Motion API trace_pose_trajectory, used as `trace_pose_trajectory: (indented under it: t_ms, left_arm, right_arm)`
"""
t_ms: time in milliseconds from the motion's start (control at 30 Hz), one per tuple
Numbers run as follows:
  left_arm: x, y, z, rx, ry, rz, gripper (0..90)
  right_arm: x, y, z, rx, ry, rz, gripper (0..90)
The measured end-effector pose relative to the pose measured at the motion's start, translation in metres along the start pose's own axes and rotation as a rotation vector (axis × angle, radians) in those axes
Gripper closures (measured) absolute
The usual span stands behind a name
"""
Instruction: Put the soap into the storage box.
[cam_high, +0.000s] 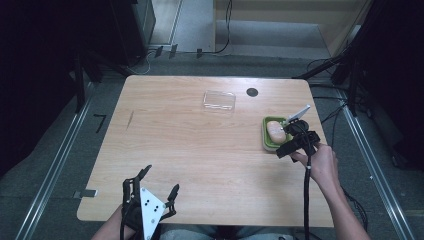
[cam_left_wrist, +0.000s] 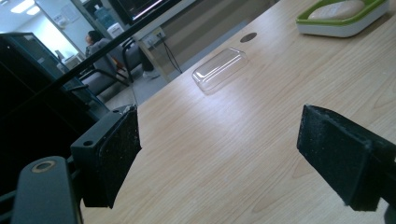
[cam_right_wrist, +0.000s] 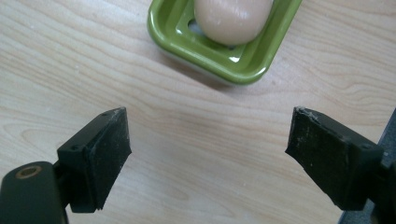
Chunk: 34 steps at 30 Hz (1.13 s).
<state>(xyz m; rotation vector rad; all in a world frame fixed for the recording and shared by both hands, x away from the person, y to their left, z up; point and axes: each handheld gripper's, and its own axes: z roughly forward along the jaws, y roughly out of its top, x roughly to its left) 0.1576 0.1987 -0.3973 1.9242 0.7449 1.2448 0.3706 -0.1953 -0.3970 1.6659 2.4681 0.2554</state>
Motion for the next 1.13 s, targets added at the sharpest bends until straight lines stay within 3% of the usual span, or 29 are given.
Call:
trace_pose_trajectory:
  t_ms: [433, 733, 1133]
  left_arm:
    - [-0.001, 0.0, 0.0, 0.002, 0.0, 0.004, 14.0]
    - [-0.001, 0.001, 0.0, -0.001, -0.001, 0.004, 14.0]
    - [0.0, 0.0, 0.0, 0.001, 0.003, 0.004, 14.0]
  right_arm:
    - [0.006, -0.026, 0.005, 0.049, -0.003, -0.036, 13.4]
    - [0.011, -0.048, 0.023, 0.108, 0.014, -0.059, 13.4]
    - [0.014, -0.05, 0.033, 0.139, 0.021, -0.092, 13.5]
